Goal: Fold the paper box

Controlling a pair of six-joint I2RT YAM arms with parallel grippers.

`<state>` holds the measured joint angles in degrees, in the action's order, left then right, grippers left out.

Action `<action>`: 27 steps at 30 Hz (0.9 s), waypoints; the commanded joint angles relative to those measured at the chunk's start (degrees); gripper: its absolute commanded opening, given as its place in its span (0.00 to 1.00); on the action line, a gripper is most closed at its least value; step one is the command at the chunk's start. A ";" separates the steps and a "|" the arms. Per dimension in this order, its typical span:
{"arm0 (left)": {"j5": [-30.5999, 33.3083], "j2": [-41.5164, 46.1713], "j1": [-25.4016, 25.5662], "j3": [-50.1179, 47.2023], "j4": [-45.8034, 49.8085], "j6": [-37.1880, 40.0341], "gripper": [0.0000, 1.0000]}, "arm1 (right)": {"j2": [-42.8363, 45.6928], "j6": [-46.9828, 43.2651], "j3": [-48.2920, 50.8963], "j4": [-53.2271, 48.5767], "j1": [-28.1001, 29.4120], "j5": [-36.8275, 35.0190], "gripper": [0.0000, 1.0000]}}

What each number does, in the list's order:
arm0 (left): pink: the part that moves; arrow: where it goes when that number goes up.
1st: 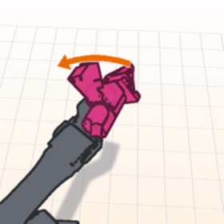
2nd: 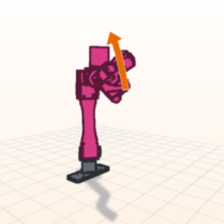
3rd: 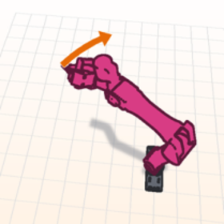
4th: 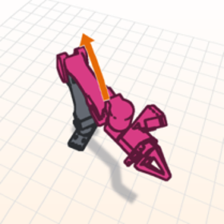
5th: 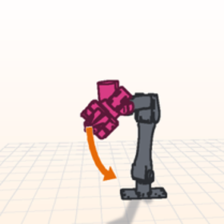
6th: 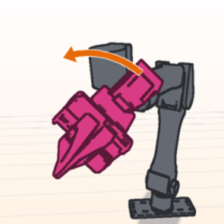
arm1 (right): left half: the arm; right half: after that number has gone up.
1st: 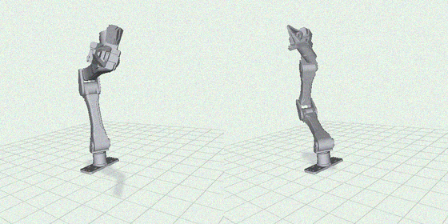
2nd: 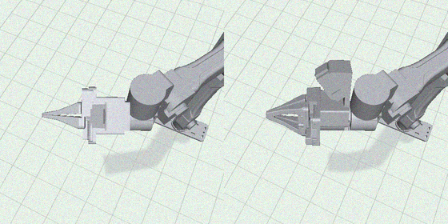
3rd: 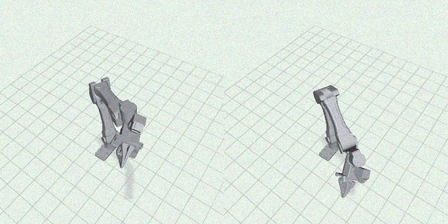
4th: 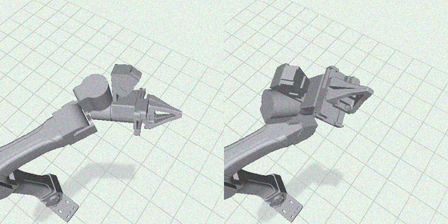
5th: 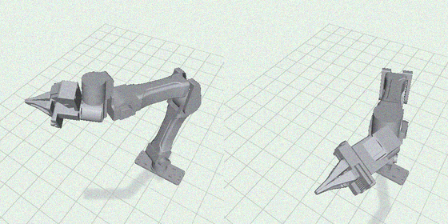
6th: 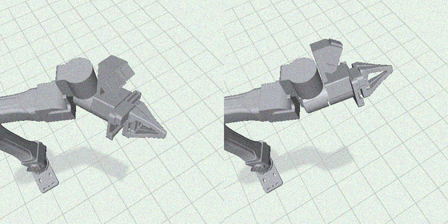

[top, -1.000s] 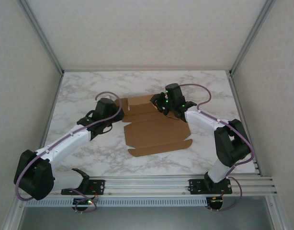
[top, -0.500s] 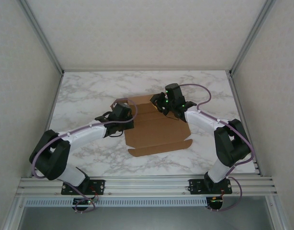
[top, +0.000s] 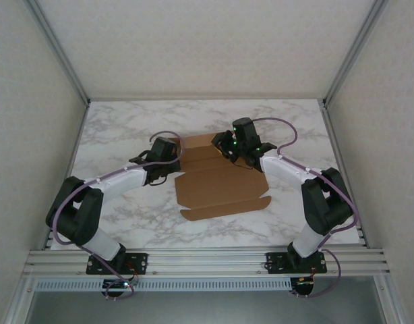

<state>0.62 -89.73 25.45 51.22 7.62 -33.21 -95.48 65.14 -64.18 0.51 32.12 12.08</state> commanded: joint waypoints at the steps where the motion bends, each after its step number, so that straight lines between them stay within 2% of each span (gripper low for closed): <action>1: 0.11 -2.77 -1.54 0.90 -1.42 -0.19 0.13 | -0.12 -0.95 -1.38 -3.05 -0.18 -0.46 0.27; 9: -0.10 -9.14 -2.47 2.70 -2.33 -1.52 0.26 | 0.29 -1.05 -1.66 -3.34 0.00 -0.41 0.27; 16: 1.05 -9.61 -2.78 1.95 -3.20 -2.47 0.41 | 0.31 -1.00 -1.35 -3.07 0.37 -0.39 0.27; 27: -6.38 -13.09 -2.70 2.40 -8.71 -2.55 0.43 | -0.16 -0.41 -1.77 -2.58 1.01 -0.03 0.28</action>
<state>-2.76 -101.25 23.14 52.42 1.06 -35.00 -95.48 65.17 -64.75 -0.47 32.47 12.03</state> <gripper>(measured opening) 0.431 0.276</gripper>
